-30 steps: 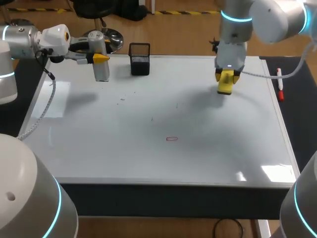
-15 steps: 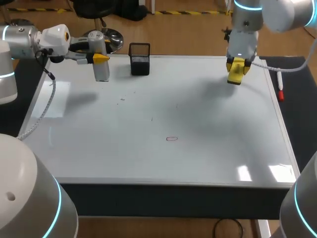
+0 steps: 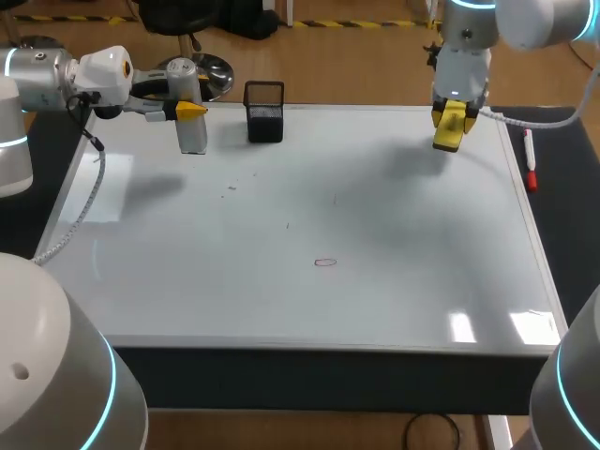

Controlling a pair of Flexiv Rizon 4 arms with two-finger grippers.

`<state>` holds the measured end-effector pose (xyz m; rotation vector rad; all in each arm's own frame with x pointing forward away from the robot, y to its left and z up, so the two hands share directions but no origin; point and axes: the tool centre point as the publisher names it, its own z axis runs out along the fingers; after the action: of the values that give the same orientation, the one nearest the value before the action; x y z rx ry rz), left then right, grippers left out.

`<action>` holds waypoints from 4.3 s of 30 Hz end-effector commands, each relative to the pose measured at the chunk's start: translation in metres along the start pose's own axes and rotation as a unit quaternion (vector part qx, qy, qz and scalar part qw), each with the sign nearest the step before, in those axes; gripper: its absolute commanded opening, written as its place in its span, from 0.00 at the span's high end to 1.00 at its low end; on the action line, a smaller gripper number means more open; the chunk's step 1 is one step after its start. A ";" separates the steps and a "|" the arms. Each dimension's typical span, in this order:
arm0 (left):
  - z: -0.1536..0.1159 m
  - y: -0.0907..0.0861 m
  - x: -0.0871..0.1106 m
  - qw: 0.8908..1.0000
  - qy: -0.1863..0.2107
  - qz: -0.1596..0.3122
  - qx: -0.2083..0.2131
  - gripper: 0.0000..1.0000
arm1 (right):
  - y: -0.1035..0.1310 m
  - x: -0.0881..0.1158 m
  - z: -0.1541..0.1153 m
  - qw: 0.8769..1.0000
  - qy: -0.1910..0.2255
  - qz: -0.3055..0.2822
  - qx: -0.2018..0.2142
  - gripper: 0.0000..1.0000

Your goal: Pick up the inspection probe, press it on each red-marked spot on the whiteboard one by one, put down the probe, pick up the eraser, and wipe off all the red marks.

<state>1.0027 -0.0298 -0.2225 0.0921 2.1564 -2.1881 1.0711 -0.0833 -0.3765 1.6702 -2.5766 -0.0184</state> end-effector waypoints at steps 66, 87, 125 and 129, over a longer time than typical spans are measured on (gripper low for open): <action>0.184 -0.012 0.224 0.945 0.317 -0.030 0.067 1.00 | 0.003 0.002 -0.003 1.000 0.000 -0.001 0.004 1.00; 0.217 0.031 0.243 0.938 0.336 -0.058 0.067 1.00 | 0.003 0.002 -0.003 1.000 0.000 -0.001 0.004 1.00; 0.228 0.060 0.238 0.936 0.345 -0.061 0.033 1.00 | 0.003 0.002 -0.003 1.000 0.000 -0.001 0.004 1.00; 0.227 0.060 0.238 0.936 0.345 -0.061 0.032 1.00 | 0.003 0.002 -0.003 1.000 0.000 -0.001 0.004 1.00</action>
<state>0.7731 -0.2595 -0.2963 0.8801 2.4450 -2.5741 1.0679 -0.0835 -0.3750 1.6729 -2.5808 -0.0140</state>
